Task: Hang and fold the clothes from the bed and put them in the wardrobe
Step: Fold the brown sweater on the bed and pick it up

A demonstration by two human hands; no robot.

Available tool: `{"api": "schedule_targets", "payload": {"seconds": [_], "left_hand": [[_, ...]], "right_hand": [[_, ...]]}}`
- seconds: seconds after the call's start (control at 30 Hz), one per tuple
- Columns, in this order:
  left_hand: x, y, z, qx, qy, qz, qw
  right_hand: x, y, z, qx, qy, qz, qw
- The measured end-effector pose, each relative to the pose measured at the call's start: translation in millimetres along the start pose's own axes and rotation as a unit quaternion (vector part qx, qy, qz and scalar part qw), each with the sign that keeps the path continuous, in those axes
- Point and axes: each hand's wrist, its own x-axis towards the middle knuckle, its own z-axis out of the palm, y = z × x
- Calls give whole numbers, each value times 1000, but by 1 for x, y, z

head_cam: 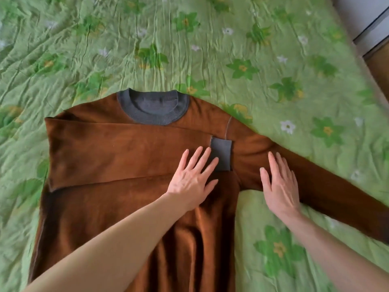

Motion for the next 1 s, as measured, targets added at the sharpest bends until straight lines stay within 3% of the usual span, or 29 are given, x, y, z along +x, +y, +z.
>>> {"api": "schedule_targets", "payload": {"seconds": [0.17, 0.3, 0.43, 0.53, 0.63, 0.7, 0.83, 1.0], "left_hand": [[11, 45, 9, 6, 0, 27, 1000], [23, 72, 13, 9, 1, 51, 999], [33, 93, 18, 12, -6, 62, 998], [35, 102, 19, 25, 1, 53, 998], [35, 105, 19, 43, 17, 99, 994], [35, 107, 21, 65, 19, 145, 987], [38, 120, 23, 66, 11, 149, 987], [50, 130, 21, 44, 30, 143, 988]], "right_hand": [[-20, 93, -29, 20, 67, 161, 984], [-39, 171, -57, 28, 49, 323, 945], [-44, 217, -74, 11, 46, 377, 925], [-42, 240, -88, 65, 62, 451, 888], [-39, 269, -96, 133, 76, 525, 837], [-38, 279, -101, 184, 80, 520, 830], [-31, 287, -119, 276, 95, 411, 864], [-19, 293, -154, 197, 210, 287, 914]]}}
